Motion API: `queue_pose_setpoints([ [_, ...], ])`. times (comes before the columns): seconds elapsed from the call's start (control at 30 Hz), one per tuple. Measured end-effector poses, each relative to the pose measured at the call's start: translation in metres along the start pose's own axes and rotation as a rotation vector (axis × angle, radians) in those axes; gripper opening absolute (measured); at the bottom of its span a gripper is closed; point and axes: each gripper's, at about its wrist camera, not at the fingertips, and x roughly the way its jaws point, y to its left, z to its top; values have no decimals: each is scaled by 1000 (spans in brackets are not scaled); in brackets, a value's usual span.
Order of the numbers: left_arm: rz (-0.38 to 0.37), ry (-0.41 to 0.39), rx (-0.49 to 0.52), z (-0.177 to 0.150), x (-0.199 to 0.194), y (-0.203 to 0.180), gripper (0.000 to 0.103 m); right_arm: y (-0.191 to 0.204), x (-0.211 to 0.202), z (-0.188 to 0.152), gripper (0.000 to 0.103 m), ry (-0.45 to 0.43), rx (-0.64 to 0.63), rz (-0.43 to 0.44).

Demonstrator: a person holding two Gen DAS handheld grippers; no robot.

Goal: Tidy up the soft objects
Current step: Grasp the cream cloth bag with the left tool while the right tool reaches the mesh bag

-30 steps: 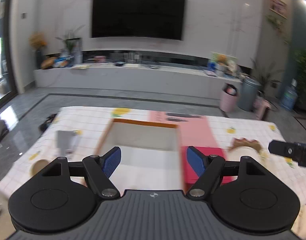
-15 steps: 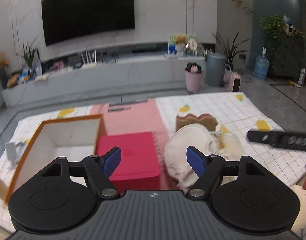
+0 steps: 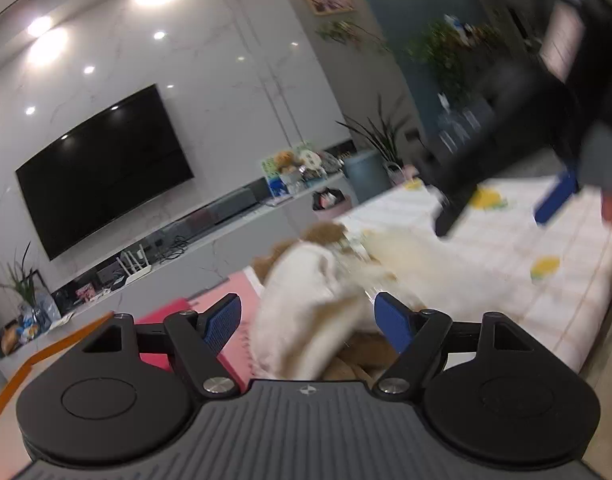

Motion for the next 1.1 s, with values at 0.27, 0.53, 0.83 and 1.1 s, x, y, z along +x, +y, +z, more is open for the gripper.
queue_pose_setpoints([
  [0.27, 86, 38, 123, -16, 41, -21, 90, 1, 25, -2, 98, 71, 3, -1],
  [0.53, 52, 51, 87, -15, 48, -14, 76, -8, 45, -2, 98, 154, 120, 90],
  [0.83, 30, 77, -112, -24, 25, 12, 15, -8, 65, -4, 98, 196, 173, 111],
  [1.1, -39, 119, -140, -20, -21, 35, 17, 6, 72, -6, 100, 169, 37, 48],
])
